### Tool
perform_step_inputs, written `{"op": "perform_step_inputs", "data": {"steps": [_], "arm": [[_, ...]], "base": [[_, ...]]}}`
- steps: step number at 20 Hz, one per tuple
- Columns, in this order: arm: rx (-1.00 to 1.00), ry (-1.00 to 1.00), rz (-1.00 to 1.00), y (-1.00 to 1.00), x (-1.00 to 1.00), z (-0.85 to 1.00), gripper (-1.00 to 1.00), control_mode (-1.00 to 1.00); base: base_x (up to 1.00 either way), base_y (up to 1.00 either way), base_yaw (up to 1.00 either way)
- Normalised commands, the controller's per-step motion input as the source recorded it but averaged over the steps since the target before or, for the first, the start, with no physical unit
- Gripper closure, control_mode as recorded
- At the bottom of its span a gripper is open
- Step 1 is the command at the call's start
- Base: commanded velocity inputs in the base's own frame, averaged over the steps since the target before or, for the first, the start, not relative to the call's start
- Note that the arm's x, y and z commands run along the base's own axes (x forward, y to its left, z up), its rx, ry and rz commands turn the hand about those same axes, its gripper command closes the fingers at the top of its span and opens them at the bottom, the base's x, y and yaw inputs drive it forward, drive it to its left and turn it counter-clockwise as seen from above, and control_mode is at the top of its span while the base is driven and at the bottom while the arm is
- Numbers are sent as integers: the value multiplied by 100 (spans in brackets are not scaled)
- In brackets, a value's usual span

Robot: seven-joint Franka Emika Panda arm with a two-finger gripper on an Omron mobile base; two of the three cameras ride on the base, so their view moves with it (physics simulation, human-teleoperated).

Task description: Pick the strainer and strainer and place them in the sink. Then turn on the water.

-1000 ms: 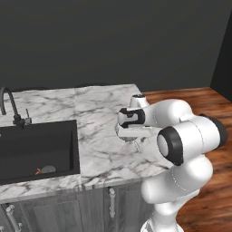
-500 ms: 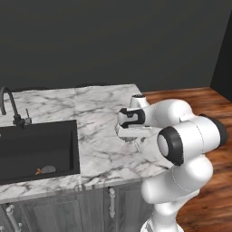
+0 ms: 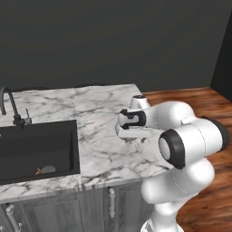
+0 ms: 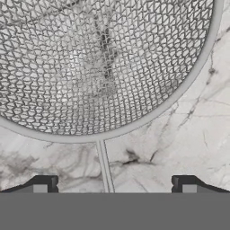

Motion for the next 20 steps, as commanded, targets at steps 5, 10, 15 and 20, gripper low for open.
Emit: {"op": "perform_step_inputs", "data": {"steps": [5,10,15,20], "arm": [[0,0,0,0,-8,0,-100,-100],[0,0,0,0,-1,-6,-100,-100],[0,1,0,0,0,-27,100,-100],[0,1,0,0,0,-33,100,-100]], "base": [[0,0,0],[0,0,0],[0,0,0],[0,0,0]]}}
